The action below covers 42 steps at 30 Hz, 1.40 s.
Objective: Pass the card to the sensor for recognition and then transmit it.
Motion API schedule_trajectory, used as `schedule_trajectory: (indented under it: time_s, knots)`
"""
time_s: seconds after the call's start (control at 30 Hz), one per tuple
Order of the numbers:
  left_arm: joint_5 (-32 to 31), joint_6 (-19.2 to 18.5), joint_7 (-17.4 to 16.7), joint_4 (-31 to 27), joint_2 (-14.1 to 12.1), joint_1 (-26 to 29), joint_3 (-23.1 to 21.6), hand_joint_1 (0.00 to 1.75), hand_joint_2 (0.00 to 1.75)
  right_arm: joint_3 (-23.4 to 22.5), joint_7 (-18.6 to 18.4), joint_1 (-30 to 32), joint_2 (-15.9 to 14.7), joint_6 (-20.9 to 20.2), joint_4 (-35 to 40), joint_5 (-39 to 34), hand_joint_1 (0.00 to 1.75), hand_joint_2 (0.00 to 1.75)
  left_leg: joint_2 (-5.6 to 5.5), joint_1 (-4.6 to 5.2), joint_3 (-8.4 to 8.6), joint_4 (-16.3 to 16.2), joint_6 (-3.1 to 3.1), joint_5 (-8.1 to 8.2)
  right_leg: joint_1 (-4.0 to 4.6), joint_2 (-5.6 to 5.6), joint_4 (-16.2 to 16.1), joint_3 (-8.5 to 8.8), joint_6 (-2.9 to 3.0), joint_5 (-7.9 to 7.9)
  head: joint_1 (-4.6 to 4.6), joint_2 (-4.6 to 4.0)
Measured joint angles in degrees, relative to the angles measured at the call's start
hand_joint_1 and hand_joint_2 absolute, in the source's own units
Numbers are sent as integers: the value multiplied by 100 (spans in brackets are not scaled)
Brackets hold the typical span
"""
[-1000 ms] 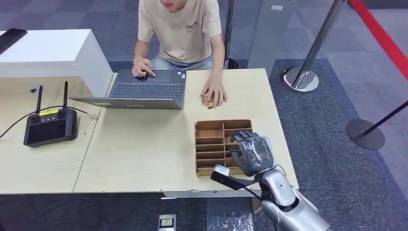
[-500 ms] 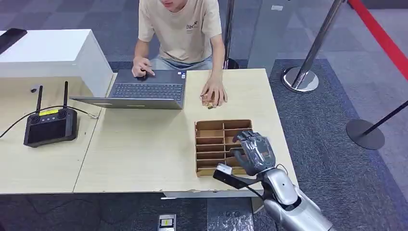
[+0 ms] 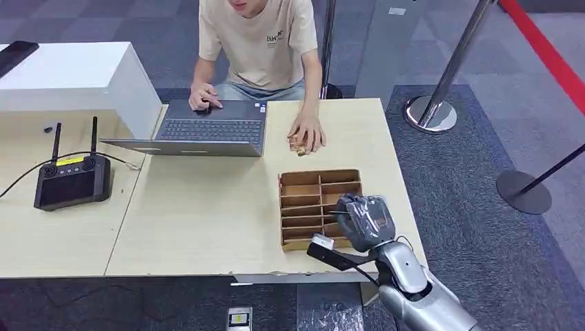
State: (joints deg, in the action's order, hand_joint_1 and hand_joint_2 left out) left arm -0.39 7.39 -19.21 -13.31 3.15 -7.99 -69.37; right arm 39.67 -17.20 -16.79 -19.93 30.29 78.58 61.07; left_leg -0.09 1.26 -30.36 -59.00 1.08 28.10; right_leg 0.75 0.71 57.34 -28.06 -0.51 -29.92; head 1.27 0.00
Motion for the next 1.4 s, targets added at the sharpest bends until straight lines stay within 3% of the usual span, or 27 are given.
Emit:
schedule_trajectory:
  time_s: [0.37, 0.53, 0.7, 1.17, 1.4]
  knots:
    - [-37, 0, -24, 0, 0, -7, 0, 0, 0, 4, 135, -22, 9, 197, -83, -236, 175, 175, -1, 0, 3, 0, 0, 0, 0, 0, 0, 4, 0, 0, 0, 0]
    - [-59, 33, -22, 0, 0, -6, 0, 0, 0, -30, 633, -12, 52, 682, 0, -1058, 175, 175, 0, 0, 3, 0, 0, 0, 0, 0, 0, 2, 0, 0, 0, 0]
    - [-98, 33, -4, 0, 0, -5, 0, 0, 0, -160, 1168, -38, 101, 800, 422, -1850, 175, 175, 0, 0, 3, 0, 0, 0, 0, 0, 1, 3, 0, 0, 0, 0]
    - [-271, -57, 74, 0, 0, -29, 0, 0, 0, -452, 2578, -982, 264, -117, 2142, -4520, 175, 175, 0, 0, 4, 0, 0, -1, 0, 0, 2, 5, 0, 1, 0, 0]
    - [-424, -140, 125, 0, 4, -110, -7, 0, 0, -461, 2594, -1722, 389, -601, 2098, -4935, 175, 175, 1, 0, 4, 0, 0, -1, 0, 0, 3, 6, 2, 2, 0, 0]
